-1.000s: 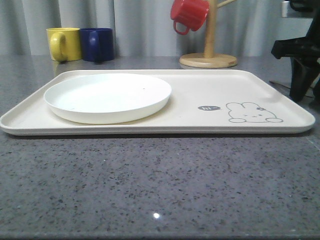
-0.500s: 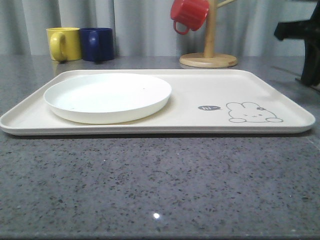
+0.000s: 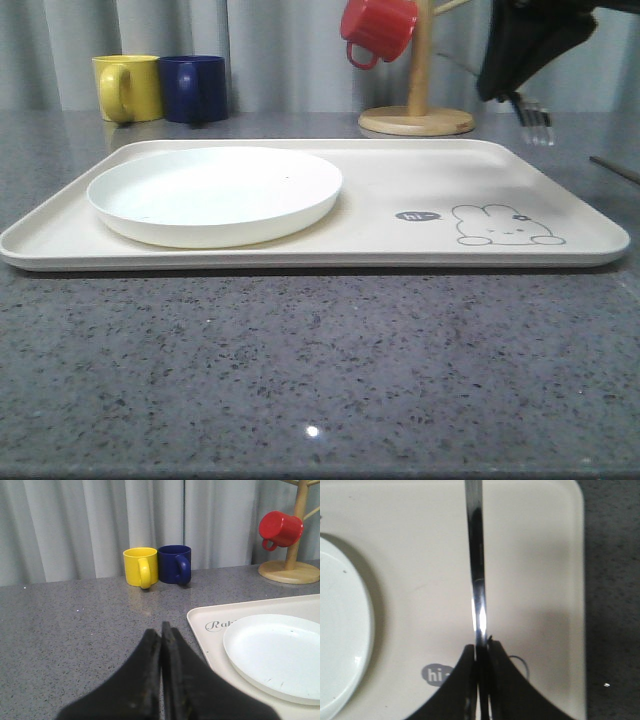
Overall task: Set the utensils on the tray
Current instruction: 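Lower the fork onto the tray beside the plate and release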
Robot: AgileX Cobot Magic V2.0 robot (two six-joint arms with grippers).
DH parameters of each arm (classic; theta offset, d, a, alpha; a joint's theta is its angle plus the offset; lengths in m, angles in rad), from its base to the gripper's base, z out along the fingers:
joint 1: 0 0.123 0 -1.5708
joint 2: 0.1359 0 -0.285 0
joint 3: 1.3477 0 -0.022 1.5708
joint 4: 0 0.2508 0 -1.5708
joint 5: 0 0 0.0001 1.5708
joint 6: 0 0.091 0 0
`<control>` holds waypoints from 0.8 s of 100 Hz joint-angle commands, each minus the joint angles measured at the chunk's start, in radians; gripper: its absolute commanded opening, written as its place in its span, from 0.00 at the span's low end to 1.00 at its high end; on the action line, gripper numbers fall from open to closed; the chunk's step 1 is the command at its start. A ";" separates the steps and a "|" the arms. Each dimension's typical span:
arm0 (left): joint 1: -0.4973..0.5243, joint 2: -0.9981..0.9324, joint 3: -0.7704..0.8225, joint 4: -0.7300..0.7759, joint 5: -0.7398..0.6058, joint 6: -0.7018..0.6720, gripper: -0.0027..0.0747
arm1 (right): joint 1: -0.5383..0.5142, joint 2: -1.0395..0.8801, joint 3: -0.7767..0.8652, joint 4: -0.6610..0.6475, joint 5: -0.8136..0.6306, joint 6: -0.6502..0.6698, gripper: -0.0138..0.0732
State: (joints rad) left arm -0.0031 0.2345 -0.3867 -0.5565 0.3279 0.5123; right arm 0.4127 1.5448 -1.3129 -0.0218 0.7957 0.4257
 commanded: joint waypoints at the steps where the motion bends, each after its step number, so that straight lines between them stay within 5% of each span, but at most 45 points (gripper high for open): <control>1: 0.002 0.008 -0.026 -0.019 -0.061 -0.001 0.01 | 0.050 -0.012 -0.032 -0.079 -0.085 0.084 0.10; 80: 0.002 0.008 -0.026 -0.019 -0.061 -0.001 0.01 | 0.145 0.149 -0.032 -0.108 -0.142 0.177 0.14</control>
State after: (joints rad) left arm -0.0031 0.2345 -0.3867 -0.5565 0.3279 0.5123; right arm 0.5608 1.7254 -1.3129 -0.1135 0.6901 0.6009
